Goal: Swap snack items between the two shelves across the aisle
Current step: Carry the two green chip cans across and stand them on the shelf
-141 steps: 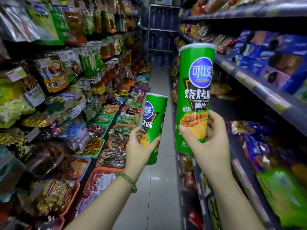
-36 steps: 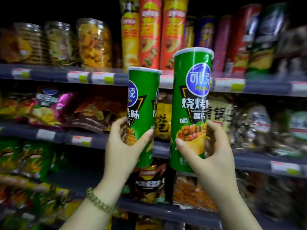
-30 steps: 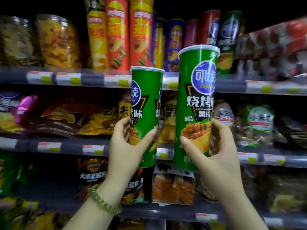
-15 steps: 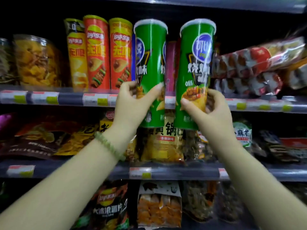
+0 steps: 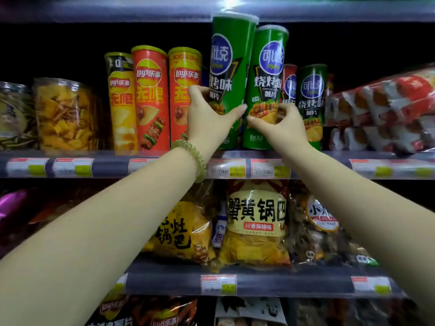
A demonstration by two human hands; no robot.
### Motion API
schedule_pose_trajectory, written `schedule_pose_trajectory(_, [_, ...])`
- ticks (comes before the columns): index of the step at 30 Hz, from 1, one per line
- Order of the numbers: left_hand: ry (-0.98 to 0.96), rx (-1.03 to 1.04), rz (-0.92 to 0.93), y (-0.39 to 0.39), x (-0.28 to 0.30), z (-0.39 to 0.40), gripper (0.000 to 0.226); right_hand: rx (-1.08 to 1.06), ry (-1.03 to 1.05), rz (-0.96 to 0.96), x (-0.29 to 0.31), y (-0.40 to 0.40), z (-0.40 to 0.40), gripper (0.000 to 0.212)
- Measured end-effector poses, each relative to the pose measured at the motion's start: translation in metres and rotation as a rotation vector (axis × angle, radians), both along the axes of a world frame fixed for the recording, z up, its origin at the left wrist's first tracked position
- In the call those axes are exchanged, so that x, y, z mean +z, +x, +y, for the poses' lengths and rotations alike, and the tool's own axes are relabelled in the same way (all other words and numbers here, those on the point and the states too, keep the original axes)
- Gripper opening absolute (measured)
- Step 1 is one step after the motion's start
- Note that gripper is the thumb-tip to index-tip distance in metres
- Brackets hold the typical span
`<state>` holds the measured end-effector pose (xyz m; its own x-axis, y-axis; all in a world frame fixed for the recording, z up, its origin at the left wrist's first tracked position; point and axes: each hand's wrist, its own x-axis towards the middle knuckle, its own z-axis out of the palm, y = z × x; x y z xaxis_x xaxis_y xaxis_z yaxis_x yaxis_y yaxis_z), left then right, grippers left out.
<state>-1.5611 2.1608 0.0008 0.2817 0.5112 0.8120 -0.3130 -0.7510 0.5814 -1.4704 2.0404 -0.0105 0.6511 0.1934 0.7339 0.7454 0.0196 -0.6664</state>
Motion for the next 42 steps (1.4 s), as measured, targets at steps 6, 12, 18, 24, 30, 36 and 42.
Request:
schedule_pose_trajectory(6, [0.107, 0.109, 0.148, 0.008, -0.003, 0.008, 0.072, -0.102, -0.193, 0.001, 0.002, 0.010, 0.007, 0.080])
schedule_pose_trajectory(12, [0.390, 0.437, 0.323, 0.008, -0.002, 0.005, 0.098, -0.076, -0.252, -0.023, 0.001, 0.010, 0.011, 0.073])
schedule_pose_trajectory(18, [0.430, 0.381, 0.396, 0.013, -0.010, 0.006, 0.088, -0.114, -0.273, -0.112, -0.004, 0.015, 0.009, 0.072])
schedule_pose_trajectory(24, [0.439, 0.266, 0.339, 0.004, -0.016, 0.007, 0.086, -0.163, -0.248, -0.146, -0.007, 0.013, 0.009, 0.073])
schedule_pose_trajectory(30, [0.414, 0.266, 0.275, 0.004, -0.024, 0.009, 0.087, -0.222, -0.242, -0.176, -0.008, 0.008, 0.009, 0.073])
schedule_pose_trajectory(36, [0.419, 0.283, 0.258, -0.003, -0.016, 0.010, 0.083, -0.257, -0.238, -0.176, -0.008, 0.005, 0.012, 0.074])
schedule_pose_trajectory(42, [0.430, 0.275, 0.174, -0.009, -0.021, 0.014, 0.077, -0.272, -0.239, -0.182, -0.008, 0.003, 0.013, 0.076])
